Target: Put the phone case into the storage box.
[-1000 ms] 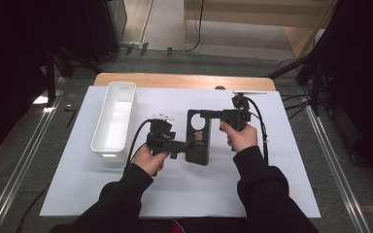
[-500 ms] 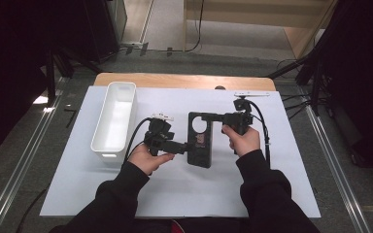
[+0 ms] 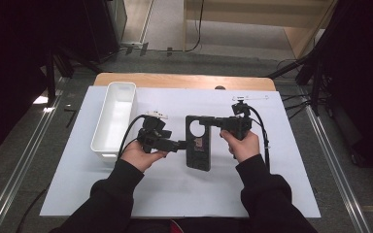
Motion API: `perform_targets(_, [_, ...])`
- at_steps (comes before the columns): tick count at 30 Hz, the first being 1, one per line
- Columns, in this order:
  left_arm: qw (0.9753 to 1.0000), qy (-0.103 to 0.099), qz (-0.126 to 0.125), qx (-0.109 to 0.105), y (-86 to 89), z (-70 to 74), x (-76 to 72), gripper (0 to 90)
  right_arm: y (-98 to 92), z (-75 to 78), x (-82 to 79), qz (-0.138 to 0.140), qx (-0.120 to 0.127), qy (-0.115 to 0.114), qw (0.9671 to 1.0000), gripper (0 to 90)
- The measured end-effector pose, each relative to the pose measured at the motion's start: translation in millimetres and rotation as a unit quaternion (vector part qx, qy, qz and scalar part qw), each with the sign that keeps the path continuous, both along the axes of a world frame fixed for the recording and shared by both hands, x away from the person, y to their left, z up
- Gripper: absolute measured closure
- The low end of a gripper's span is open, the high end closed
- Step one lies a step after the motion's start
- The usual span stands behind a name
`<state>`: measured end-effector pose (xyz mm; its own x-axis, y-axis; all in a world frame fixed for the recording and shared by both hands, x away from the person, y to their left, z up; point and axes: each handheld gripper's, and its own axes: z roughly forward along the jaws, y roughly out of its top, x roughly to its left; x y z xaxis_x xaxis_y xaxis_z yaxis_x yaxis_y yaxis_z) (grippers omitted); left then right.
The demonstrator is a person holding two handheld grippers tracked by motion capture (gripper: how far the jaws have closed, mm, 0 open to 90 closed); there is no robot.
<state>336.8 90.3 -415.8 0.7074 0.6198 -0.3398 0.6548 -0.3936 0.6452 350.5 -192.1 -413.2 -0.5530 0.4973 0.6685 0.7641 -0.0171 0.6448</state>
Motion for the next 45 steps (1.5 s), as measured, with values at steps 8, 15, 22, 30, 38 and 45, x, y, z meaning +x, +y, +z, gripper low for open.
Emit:
perform_targets(8, [0.9998,-0.014,-0.008,-0.011,3.6,4.8,-0.2,25.0,3.8,-0.3,-9.5,0.005,-0.004,-0.023,0.9997,77.8])
perform_targets(15, [0.9992,-0.037,-0.014,-0.002,4.9,9.5,-1.3,28.5,5.6,-1.6,-18.8,0.004,-0.013,-0.04,0.9991,77.7])
perform_targets(22, [0.9996,-0.025,-0.011,-0.006,7.3,15.0,1.3,28.3,6.9,-0.8,-26.5,0.002,-0.022,-0.061,0.9979,77.7])
perform_targets(30, [0.9995,-0.022,-0.014,-0.016,5.2,19.7,0.3,28.4,12.6,-1.8,-33.5,-0.002,-0.029,-0.068,0.9972,77.8])
perform_targets(38, [0.9995,-0.023,-0.015,-0.013,0.1,20.6,-1.2,28.6,20.6,0.1,-39.4,-0.007,-0.03,-0.077,0.9966,77.7])
perform_targets(45, [0.9994,-0.029,-0.007,-0.018,-3.0,20.2,-2.2,31.6,25.6,0.6,-41.9,-0.007,-0.028,-0.08,0.9964,77.7])
